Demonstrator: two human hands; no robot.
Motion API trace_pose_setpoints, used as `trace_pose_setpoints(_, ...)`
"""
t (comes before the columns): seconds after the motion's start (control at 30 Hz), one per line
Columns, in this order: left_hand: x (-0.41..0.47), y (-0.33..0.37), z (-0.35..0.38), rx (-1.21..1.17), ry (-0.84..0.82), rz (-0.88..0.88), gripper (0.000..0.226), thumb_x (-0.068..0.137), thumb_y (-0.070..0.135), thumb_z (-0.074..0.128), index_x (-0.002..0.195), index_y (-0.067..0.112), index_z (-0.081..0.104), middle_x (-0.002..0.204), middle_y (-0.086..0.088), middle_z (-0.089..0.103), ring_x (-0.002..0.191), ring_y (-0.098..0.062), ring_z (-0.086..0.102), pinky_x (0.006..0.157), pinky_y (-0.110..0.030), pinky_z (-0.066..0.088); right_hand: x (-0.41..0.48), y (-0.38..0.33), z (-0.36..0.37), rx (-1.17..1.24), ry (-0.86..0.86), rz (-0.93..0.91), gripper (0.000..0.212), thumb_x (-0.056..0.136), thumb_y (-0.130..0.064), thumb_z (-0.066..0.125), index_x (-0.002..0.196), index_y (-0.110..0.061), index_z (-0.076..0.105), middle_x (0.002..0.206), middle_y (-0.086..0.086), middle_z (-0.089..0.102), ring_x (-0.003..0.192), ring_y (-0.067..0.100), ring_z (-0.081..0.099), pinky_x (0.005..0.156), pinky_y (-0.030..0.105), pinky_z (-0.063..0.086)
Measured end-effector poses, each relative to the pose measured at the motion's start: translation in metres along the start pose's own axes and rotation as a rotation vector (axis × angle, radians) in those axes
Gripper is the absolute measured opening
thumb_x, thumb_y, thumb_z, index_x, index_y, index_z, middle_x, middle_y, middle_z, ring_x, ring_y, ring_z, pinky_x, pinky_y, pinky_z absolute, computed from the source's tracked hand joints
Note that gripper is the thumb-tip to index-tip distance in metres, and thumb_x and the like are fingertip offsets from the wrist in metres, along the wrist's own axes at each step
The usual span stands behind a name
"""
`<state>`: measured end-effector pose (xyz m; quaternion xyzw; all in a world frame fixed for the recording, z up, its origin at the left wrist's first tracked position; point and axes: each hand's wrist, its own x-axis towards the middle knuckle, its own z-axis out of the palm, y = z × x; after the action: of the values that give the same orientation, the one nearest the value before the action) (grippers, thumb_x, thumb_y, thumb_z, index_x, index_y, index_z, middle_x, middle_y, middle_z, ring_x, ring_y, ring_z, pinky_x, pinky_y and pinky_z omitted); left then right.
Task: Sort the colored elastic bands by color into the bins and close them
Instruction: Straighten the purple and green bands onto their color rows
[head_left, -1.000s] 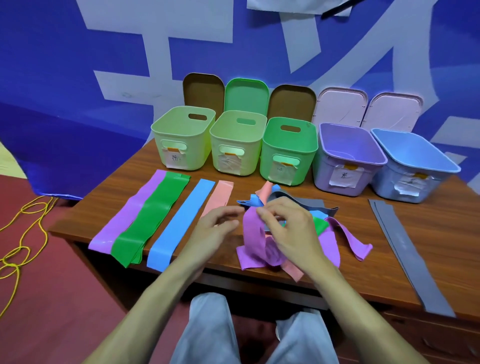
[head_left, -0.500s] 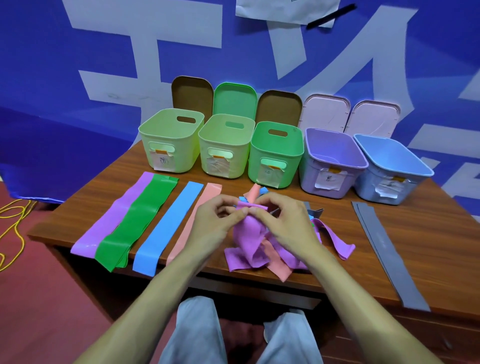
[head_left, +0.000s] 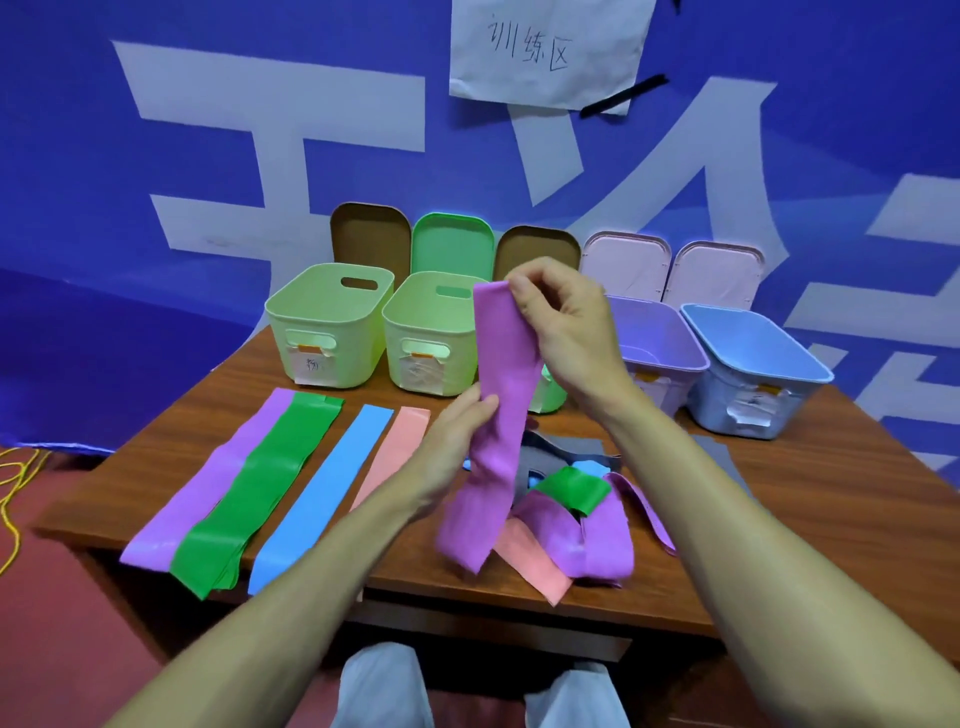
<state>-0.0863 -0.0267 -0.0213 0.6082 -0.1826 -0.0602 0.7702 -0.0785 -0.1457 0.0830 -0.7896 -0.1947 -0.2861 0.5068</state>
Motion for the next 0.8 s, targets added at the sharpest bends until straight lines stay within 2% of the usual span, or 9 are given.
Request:
trace_pose_setpoints(0.13,0.004,0.014,0.000,0.105,-0.066,-0.032,0.022,0.098,0.015,0.042,0.091,0.018,0.063,0.074,0.013,0.069,0.070,0.001,0.062,0.062,-0.015,0.047,0.025,-0.009,-0.005,0.053,0.152,0.049,0.014,0.090,-0.017,0.058,0.083,-0.013,0.068,0.077,-0.005,0.065,0.072,0.008,0.055,0.070,0.027,0.044)
trace_pose_setpoints(0.3,-0.005,0.023,-0.025,0.160,-0.008,-0.037,0.018,0.086,0.021,0.056,0.099,0.013,0.067,0.098,-0.001,0.068,0.090,-0.015,0.059,0.082,-0.030,0.045,0.039,-0.001,0.004,0.104,0.259,0.143,0.011,0.088,-0.015,0.063,0.085,-0.010,0.072,0.078,0.001,0.068,0.071,0.007,0.057,0.066,0.020,0.045)
trace_pose_setpoints(0.37,-0.011,0.028,-0.038,0.206,0.014,-0.039,0.011,0.091,0.015,0.054,0.097,0.014,0.064,0.090,0.000,0.064,0.079,-0.010,0.056,0.069,-0.024,0.044,0.041,0.009,0.015,0.125,0.289,0.194,0.010,0.087,-0.016,0.064,0.082,-0.013,0.072,0.077,0.001,0.067,0.071,0.009,0.056,0.067,0.024,0.045)
trace_pose_setpoints(0.43,-0.020,0.036,-0.053,0.277,0.067,-0.036,0.012,0.095,0.013,0.051,0.086,0.017,0.059,0.072,0.008,0.061,0.059,0.000,0.053,0.053,-0.015,0.040,0.043,0.022,0.031,0.134,0.301,0.257,0.009,0.086,-0.018,0.065,0.080,-0.016,0.071,0.076,0.000,0.067,0.072,0.010,0.057,0.069,0.030,0.048)
trace_pose_setpoints(0.53,-0.034,0.044,-0.090,0.435,0.115,-0.068,0.020,0.094,0.025,0.055,0.076,0.018,0.053,0.056,0.011,0.053,0.051,-0.001,0.045,0.046,-0.016,0.033,0.042,0.038,0.063,0.135,0.219,0.346,0.006,0.083,-0.019,0.069,0.082,-0.014,0.073,0.075,0.003,0.069,0.070,0.013,0.059,0.069,0.036,0.051)
trace_pose_setpoints(0.6,-0.045,0.046,-0.119,0.512,0.164,-0.124,0.021,0.091,0.032,0.058,0.077,0.017,0.056,0.060,0.008,0.053,0.056,-0.003,0.045,0.049,-0.018,0.032,0.040,0.045,0.088,0.121,0.150,0.375,0.006,0.079,-0.018,0.073,0.081,-0.012,0.074,0.071,0.005,0.068,0.064,0.014,0.057,0.065,0.036,0.048)
trace_pose_setpoints(0.7,-0.061,0.047,-0.161,0.481,0.188,-0.211,0.018,0.087,0.033,0.065,0.086,0.015,0.063,0.071,0.008,0.064,0.065,-0.003,0.055,0.062,-0.018,0.042,0.040,0.051,0.125,0.118,0.028,0.431,0.010,0.078,-0.016,0.075,0.084,-0.007,0.073,0.062,0.000,0.062,0.048,0.008,0.052,0.051,0.026,0.043)
trace_pose_setpoints(0.77,-0.073,0.046,-0.188,0.454,0.154,-0.278,0.024,0.081,0.027,0.073,0.099,0.014,0.065,0.086,0.005,0.069,0.076,-0.007,0.061,0.074,-0.024,0.049,0.042,0.053,0.149,0.142,-0.073,0.482,0.009,0.081,-0.014,0.073,0.086,-0.006,0.071,0.063,0.002,0.063,0.039,0.004,0.051,0.045,0.024,0.044)
trace_pose_setpoints(0.8,-0.079,0.045,-0.200,0.475,0.152,-0.304,0.025,0.078,0.022,0.076,0.100,0.014,0.066,0.085,0.005,0.067,0.076,-0.007,0.059,0.075,-0.025,0.048,0.044,0.054,0.161,0.160,-0.118,0.497,0.007,0.082,-0.012,0.071,0.085,-0.007,0.070,0.064,0.004,0.062,0.035,0.003,0.050,0.042,0.022,0.044)
